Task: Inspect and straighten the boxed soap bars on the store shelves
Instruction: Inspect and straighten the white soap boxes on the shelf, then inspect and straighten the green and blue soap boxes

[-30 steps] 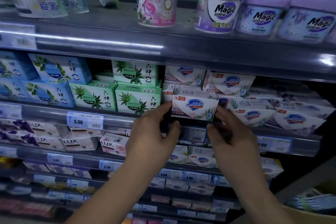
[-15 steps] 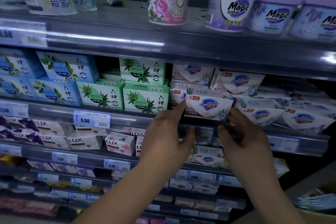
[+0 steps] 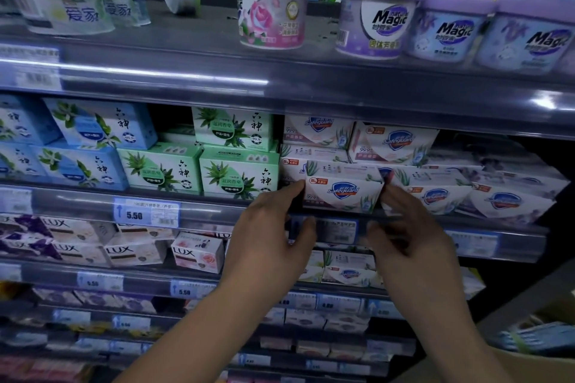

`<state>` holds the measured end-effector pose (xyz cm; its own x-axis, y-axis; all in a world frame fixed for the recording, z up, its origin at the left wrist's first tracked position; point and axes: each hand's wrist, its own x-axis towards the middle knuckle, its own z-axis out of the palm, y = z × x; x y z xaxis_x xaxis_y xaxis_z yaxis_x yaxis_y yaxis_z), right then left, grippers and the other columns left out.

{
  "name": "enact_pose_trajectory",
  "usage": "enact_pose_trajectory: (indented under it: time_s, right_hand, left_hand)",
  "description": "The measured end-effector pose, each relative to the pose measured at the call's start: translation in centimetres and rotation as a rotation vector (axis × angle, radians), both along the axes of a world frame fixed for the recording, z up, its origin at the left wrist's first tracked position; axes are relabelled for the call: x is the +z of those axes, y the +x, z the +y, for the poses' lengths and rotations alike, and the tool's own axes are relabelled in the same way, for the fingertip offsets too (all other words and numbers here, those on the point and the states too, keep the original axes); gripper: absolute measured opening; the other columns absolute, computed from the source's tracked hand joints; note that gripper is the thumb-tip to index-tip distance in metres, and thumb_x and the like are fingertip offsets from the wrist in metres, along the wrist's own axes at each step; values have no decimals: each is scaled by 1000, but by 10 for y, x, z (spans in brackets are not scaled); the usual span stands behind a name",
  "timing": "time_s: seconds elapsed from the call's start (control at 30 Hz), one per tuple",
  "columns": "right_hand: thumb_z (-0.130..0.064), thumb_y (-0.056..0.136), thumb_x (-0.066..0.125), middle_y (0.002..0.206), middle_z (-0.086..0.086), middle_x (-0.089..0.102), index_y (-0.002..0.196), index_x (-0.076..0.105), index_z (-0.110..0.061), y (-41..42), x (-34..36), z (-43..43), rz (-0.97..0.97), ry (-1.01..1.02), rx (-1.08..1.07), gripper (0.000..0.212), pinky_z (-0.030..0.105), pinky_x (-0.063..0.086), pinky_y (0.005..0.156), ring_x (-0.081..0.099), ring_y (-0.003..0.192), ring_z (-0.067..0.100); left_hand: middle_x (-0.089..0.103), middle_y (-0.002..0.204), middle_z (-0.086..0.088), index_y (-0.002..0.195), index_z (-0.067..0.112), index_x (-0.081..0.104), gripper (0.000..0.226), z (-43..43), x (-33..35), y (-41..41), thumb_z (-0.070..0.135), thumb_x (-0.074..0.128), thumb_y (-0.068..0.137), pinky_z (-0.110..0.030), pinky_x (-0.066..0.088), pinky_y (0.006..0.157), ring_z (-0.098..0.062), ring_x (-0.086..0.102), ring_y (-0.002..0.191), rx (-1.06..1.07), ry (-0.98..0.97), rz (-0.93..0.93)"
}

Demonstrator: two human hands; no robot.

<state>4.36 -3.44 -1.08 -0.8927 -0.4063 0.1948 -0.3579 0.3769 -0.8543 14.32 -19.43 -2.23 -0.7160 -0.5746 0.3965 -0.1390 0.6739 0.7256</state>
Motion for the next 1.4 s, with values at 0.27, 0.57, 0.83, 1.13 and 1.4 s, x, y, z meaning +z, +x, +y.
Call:
enact_pose_trajectory:
  time_s: [0.27,0.57,0.83,1.13,1.4]
  right_hand:
    - [-16,96,69,113,-28,49,122,48,-46,16,13,-26,204,-169,-45,45,0,41,68,54,94,-23]
    - [-31,95,64,116,-27,60,121,54,-46,63,11,-80,187,-150,168,31,4,49,69,58,102,-18]
    - [-27,97,67,167,-18,28,157,19,-47,76,-2,-118,-7,-45,188,79,22,42,109,41,139,-3]
    - [-17,98,68,128,-38,45,150,34,-49,75,-6,-115,-61,-215,156,70,11,45,81,52,113,-16]
    - [-13,97,70,109,-39,67,129,58,-54,69,2,-96,37,-318,142,54,-4,47,68,59,102,-23]
  left_hand:
    - [68,118,23,133,31,65,40,-24,6,33,19,70,96,-15,53,89,2,66,106,62,127,113]
    - [56,133,11,144,27,53,51,-66,-3,68,17,69,97,-43,58,94,5,57,113,189,128,208]
    - [47,148,10,154,27,45,64,-74,-5,66,23,71,96,-30,49,104,-11,53,131,104,107,152]
    - [50,134,15,151,32,49,62,-80,-2,66,23,71,94,4,42,90,9,53,122,42,281,233]
    - [62,129,3,137,27,64,48,-78,13,72,9,75,95,-31,55,103,-10,64,121,47,198,417]
